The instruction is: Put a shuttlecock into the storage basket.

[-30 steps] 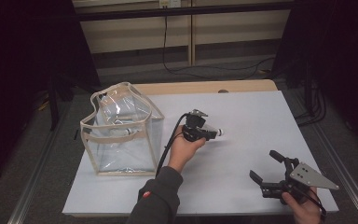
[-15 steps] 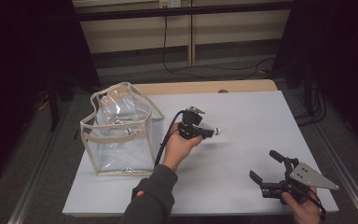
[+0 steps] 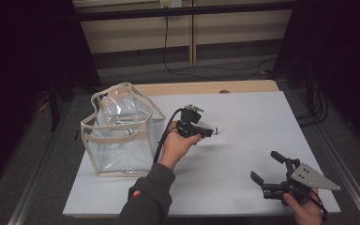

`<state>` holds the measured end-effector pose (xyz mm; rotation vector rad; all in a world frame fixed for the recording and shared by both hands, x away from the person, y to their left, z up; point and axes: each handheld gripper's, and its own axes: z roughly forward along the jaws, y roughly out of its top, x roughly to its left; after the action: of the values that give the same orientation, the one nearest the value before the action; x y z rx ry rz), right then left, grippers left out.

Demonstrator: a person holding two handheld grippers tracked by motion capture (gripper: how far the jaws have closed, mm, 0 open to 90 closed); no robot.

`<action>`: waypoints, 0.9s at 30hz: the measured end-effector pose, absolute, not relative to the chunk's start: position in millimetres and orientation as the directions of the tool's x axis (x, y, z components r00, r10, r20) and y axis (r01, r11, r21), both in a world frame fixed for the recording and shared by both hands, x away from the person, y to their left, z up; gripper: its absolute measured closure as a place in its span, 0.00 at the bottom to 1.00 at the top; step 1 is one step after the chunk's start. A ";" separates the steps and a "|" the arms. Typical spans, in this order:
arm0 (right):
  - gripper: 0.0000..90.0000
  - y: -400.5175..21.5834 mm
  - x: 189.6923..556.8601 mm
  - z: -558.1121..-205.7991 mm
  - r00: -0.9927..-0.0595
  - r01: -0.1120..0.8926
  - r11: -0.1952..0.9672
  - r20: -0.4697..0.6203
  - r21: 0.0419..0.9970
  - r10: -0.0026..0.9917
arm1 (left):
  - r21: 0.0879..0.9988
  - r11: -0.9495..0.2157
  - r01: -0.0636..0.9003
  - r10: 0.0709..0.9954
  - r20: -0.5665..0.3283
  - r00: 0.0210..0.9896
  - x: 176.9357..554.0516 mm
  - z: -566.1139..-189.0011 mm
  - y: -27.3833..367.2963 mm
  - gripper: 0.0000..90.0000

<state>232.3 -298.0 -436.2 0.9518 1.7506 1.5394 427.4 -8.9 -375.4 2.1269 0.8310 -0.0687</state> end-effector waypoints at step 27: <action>0.02 -297.7 232.3 -436.1 -0.556 0.117 0.064 0.012 0.991 0.831 | 0.664 -0.472 0.579 0.550 -0.292 0.783 428.5 -347.7 5.2 0.99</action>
<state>232.3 -297.7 -436.1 0.9476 1.7522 1.5422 428.5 5.2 -347.7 2.1752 0.8346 -0.0479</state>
